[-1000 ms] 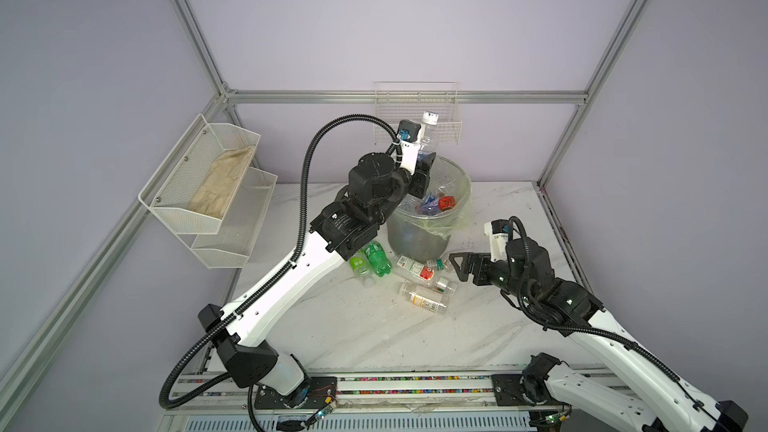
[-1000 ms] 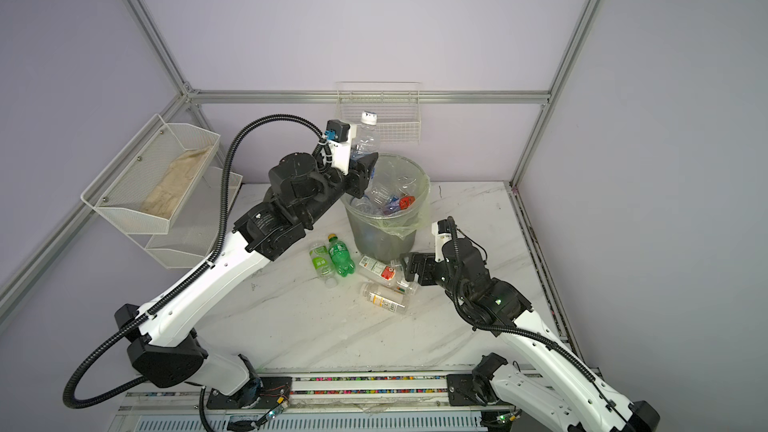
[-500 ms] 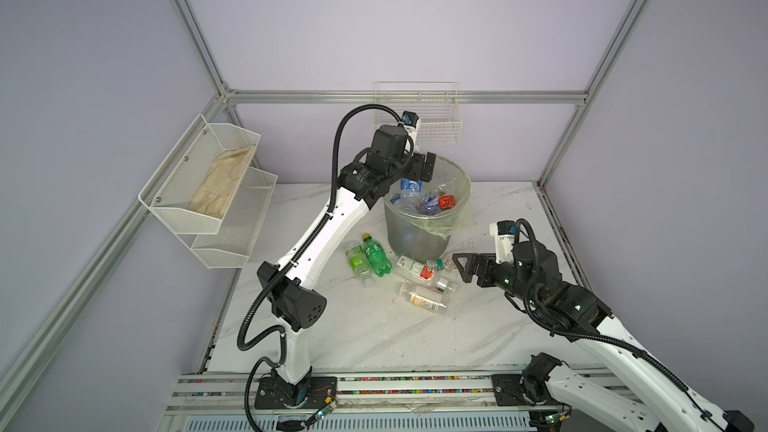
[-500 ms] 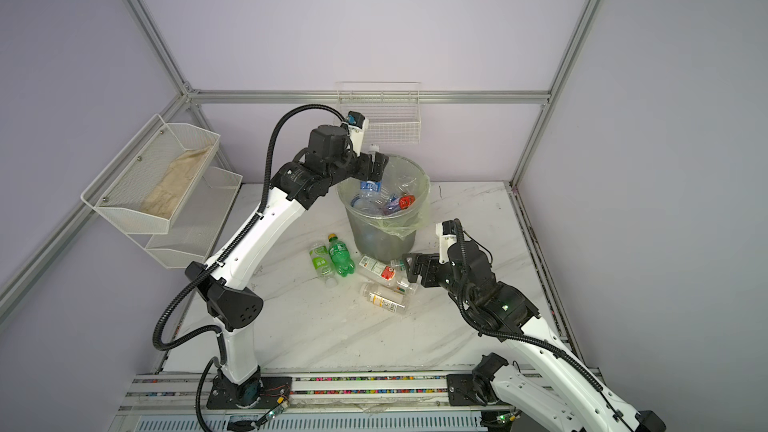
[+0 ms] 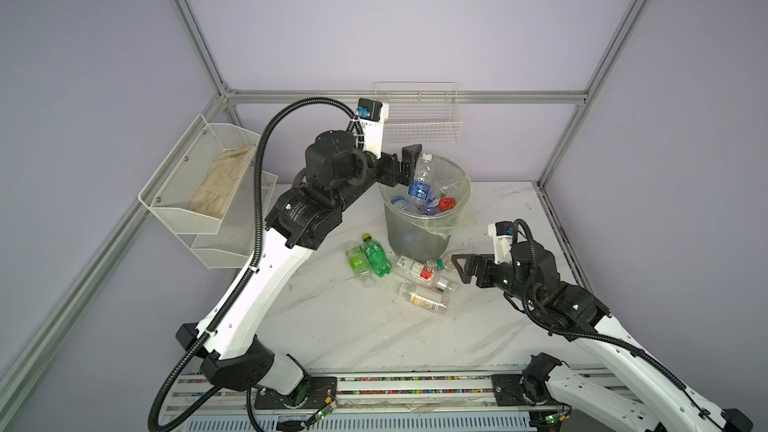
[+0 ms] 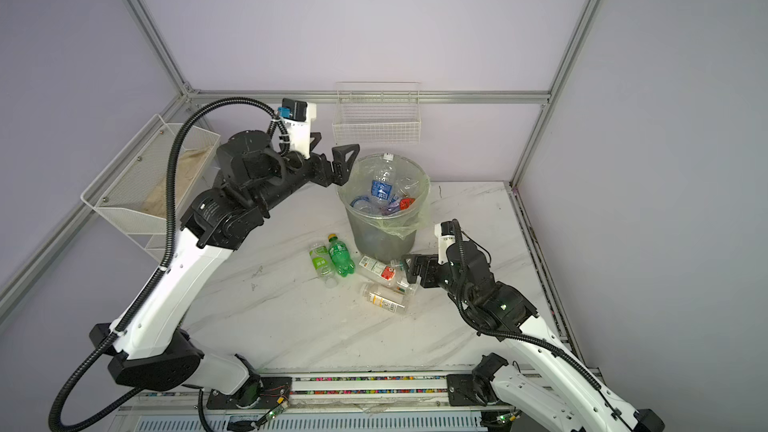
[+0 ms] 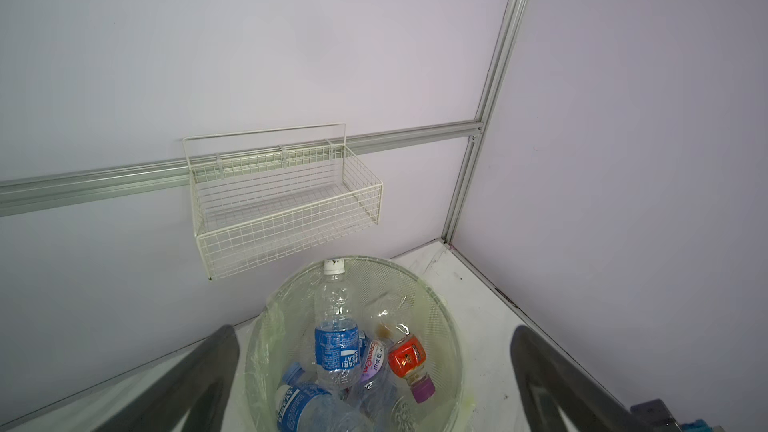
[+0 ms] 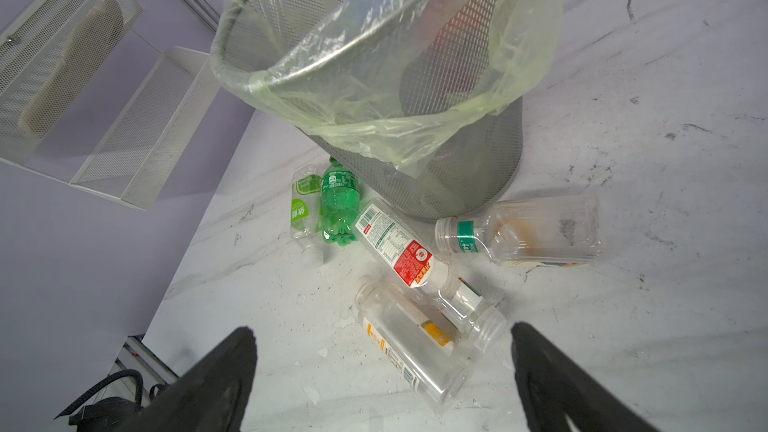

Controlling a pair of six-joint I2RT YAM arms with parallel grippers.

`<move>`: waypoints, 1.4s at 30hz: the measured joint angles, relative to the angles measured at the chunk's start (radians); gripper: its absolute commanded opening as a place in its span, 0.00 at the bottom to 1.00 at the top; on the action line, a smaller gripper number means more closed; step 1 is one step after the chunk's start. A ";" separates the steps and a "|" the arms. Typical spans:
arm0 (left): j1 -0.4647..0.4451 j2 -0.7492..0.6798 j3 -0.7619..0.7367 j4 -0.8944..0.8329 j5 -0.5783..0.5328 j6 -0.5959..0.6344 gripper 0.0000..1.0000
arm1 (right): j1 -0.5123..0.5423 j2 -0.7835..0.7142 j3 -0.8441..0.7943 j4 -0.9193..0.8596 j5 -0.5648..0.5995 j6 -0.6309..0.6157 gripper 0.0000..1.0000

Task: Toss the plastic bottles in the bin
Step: 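Lift the blue-label bottle with the left gripper and carry it over the bin, then open the left gripper above the bin to drop the blue-label bottle, then withdraw the left gripper while the right gripper lowers onto the clear white-cap bottle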

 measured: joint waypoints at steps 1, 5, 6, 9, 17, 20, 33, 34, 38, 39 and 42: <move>-0.003 -0.028 -0.046 0.015 -0.003 0.000 1.00 | 0.000 0.001 -0.006 0.001 -0.005 -0.004 0.97; -0.006 -0.125 -0.224 0.043 -0.016 -0.009 1.00 | 0.000 0.003 -0.029 0.003 -0.018 -0.023 0.97; -0.006 -0.150 -0.268 0.047 -0.019 -0.010 1.00 | 0.000 0.004 -0.033 0.004 -0.021 -0.027 0.97; -0.006 -0.219 -0.378 0.059 -0.030 -0.018 1.00 | 0.000 0.011 -0.048 0.013 -0.039 -0.040 0.97; -0.006 -0.397 -0.595 0.089 -0.054 -0.045 1.00 | 0.000 0.044 -0.098 0.060 -0.072 -0.060 0.93; -0.006 -0.454 -0.671 0.095 -0.066 -0.064 1.00 | 0.001 0.057 -0.124 0.084 -0.088 -0.062 0.92; -0.006 -0.655 -0.966 0.064 -0.112 -0.180 1.00 | 0.108 0.201 -0.185 0.153 -0.058 -0.061 0.89; -0.006 -0.675 -0.986 0.060 -0.117 -0.192 1.00 | 0.133 0.220 -0.185 0.160 -0.046 -0.061 0.89; -0.006 -0.738 -1.028 0.036 -0.129 -0.219 1.00 | 0.217 0.315 -0.184 0.186 -0.008 -0.061 0.89; -0.006 -0.750 -1.034 0.033 -0.133 -0.224 1.00 | 0.233 0.343 -0.183 0.192 0.000 -0.062 0.89; -0.006 -0.776 -1.051 0.017 -0.139 -0.243 1.00 | 0.261 0.411 -0.173 0.194 0.032 -0.066 0.89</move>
